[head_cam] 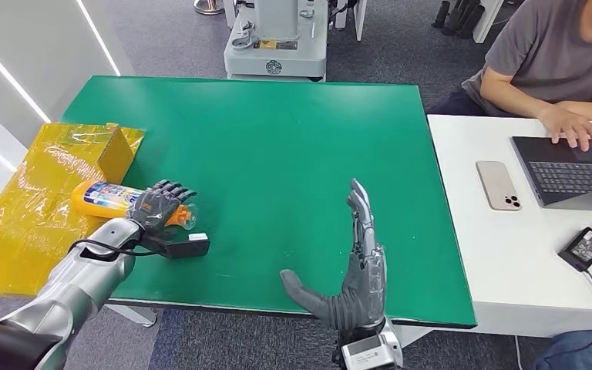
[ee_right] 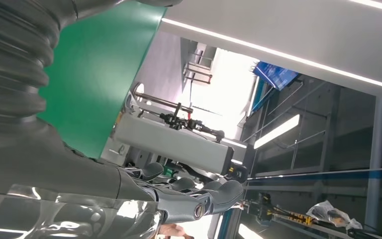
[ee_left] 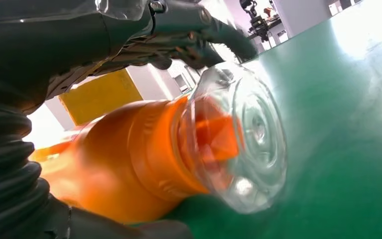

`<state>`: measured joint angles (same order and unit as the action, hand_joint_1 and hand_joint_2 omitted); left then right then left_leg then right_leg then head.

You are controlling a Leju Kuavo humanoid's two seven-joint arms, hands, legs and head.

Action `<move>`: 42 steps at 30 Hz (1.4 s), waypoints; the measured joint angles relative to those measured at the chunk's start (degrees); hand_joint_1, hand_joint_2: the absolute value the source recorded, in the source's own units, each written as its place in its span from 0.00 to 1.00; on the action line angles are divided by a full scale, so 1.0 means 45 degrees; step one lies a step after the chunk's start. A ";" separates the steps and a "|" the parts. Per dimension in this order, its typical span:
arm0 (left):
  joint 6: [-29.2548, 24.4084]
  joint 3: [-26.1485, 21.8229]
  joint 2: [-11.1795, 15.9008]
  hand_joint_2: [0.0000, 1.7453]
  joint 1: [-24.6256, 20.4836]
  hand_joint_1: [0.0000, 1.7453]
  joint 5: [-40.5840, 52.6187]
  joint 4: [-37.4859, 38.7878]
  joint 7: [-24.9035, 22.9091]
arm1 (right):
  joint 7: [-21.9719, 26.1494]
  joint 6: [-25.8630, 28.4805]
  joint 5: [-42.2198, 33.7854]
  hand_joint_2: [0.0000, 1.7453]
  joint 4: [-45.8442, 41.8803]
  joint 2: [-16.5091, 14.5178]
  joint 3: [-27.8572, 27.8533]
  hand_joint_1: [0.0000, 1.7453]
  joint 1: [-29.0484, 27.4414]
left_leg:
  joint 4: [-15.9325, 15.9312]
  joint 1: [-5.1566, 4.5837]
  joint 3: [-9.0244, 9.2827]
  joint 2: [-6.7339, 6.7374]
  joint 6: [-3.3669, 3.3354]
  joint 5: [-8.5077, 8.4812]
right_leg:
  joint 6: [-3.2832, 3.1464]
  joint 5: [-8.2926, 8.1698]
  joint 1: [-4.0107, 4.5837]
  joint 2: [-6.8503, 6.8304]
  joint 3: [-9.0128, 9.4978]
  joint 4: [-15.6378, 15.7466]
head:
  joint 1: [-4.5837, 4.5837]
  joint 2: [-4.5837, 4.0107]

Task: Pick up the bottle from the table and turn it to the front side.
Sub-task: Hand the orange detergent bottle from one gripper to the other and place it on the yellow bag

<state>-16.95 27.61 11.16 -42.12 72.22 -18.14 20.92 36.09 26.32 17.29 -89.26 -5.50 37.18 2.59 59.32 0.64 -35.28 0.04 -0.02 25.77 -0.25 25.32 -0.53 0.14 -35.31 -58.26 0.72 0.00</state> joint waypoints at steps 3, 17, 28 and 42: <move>-0.0011 -0.0004 -0.0004 1.00 -0.0010 0.00 0.0005 0.0000 -0.0004 | -0.0006 0.0000 0.0034 1.00 0.0000 0.0004 0.0000 0.00 0.0000 | 0.0000 0.0000 0.0002 0.0000 0.0000 0.0000 | 0.0000 0.0000 0.0000 0.0000 0.0001 -0.0001 | 0.0001 0.0000; -0.0494 -0.0050 0.0159 1.00 0.0004 0.00 0.0092 0.0000 -0.0016 | -0.0015 0.0051 0.0047 1.00 0.0000 0.0016 0.0000 0.00 -0.0011 | 0.0000 0.0001 0.0001 0.0000 0.0000 0.0000 | 0.0000 0.0000 0.0001 0.0000 0.0002 -0.0002 | -0.0001 0.0000; -0.0585 -0.0317 0.0978 1.00 -0.0221 0.00 0.0386 0.0000 -0.0223 | -0.0015 0.0049 0.0043 1.00 0.0000 0.0028 -0.0027 0.00 -0.0059 | 0.0000 0.0003 0.0002 0.0004 0.0002 -0.0001 | -0.0001 0.0000 0.0003 0.0006 -0.0003 -0.0003 | -0.0001 0.0000; -0.0466 -0.0369 0.1599 1.00 -0.0415 0.00 0.0747 -0.0002 -0.0279 | 0.0017 0.0048 0.0057 1.00 -0.0003 0.0034 -0.0046 0.00 -0.0105 | 0.0000 0.0002 0.0002 0.0008 0.0002 -0.0001 | -0.0001 0.0000 0.0002 0.0012 -0.0005 -0.0002 | 0.0000 0.0000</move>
<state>-19.05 25.94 18.36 -43.98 75.58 -18.15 19.66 36.16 26.53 17.55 -89.27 -5.35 36.97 2.12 59.32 0.65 -35.27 0.08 -0.01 25.76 -0.25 25.32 -0.52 0.20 -35.33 -58.26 0.72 0.00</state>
